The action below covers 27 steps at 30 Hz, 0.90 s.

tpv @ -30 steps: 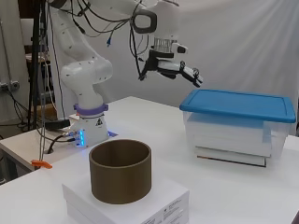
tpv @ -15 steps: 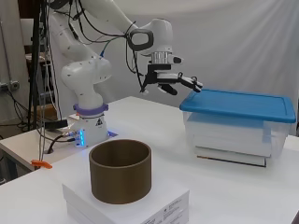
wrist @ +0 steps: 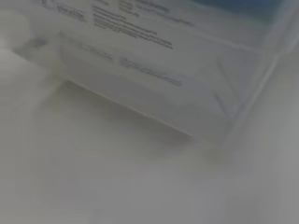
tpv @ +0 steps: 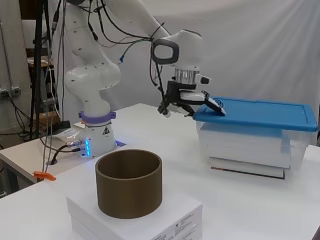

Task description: Teleoperate dual arm-hand system to remove items from a box

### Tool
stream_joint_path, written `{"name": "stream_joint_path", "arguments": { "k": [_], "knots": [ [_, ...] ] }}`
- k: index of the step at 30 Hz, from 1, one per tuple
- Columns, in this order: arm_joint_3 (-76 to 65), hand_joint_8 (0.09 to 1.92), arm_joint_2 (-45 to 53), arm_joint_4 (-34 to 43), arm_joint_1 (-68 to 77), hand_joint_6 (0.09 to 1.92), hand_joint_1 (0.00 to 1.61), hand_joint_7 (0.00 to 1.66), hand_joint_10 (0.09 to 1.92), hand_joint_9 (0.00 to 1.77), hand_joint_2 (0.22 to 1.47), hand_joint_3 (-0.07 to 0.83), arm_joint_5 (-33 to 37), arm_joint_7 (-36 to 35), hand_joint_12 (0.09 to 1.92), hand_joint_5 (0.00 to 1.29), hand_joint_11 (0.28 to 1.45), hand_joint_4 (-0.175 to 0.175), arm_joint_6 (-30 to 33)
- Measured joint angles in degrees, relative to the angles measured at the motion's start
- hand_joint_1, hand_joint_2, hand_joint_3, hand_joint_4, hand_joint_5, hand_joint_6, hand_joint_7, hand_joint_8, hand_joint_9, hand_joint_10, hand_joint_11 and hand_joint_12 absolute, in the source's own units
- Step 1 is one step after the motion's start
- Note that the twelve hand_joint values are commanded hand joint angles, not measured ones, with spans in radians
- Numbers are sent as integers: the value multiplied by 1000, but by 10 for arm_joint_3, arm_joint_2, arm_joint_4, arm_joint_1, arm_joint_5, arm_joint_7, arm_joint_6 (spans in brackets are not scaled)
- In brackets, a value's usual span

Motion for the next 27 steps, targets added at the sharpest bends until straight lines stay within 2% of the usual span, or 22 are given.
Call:
{"name": "stream_joint_path", "arguments": {
  "k": [5, 10, 14, 15, 16, 17, 18, 20, 22, 24, 25, 26, 27],
  "knots": [
    [-1, 87, -11, 19, 10, 87, 1282, 683, 87, 682, 1321, 22, 13, -29, 87, 744, 488, 1, -27],
    [-5, 87, -89, 122, 26, 87, 1231, 698, 87, 701, 1334, 20, 38, -31, 87, 761, 501, 8, -126],
    [-6, 87, -107, 137, 30, 87, 1229, 699, 87, 702, 1336, 17, 54, -26, 87, 762, 502, 8, -161],
    [-6, 387, -109, 137, 30, 538, 1275, 751, 318, 821, 1272, 8, 57, -26, 87, 750, 590, -58, -164],
    [-6, 743, -109, 137, 31, 1001, 1305, 753, 641, 879, 1238, 8, 57, -25, 87, 705, 669, -111, -163],
    [-9, 936, -105, 141, 32, 1247, 1327, 776, 817, 934, 1209, 5, 59, -30, 87, 684, 742, -143, -157],
    [-16, 986, -98, 146, 33, 1325, 1344, 826, 882, 997, 1180, 1, 63, -45, 87, 691, 806, -160, -143],
    [-27, 1030, -85, 153, 39, 1402, 1358, 874, 867, 1096, 1152, 1, 85, -123, 87, 664, 847, -159, -110],
    [-28, 1089, -83, 152, 46, 1465, 1359, 870, 841, 1110, 1153, 1, 113, -244, 87, 638, 847, -161, -98],
    [-26, 1235, -93, 145, 53, 1443, 1358, 836, 963, 1065, 1176, 4, 125, -347, 108, 569, 904, -171, -92],
    [-25, 1351, -103, 138, 59, 1522, 1403, 802, 1010, 1020, 1182, 16, 132, -392, 579, 523, 824, -174, -86],
    [-23, 1476, -118, 128, 66, 1587, 1486, 757, 1048, 976, 1165, 13, 140, -427, 940, 477, 773, -48, -82],
    [-22, 1463, -135, 118, 73, 1642, 1448, 762, 1028, 965, 1182, 8, 151, -450, 1067, 476, 685, -74, -81]
  ]
}}
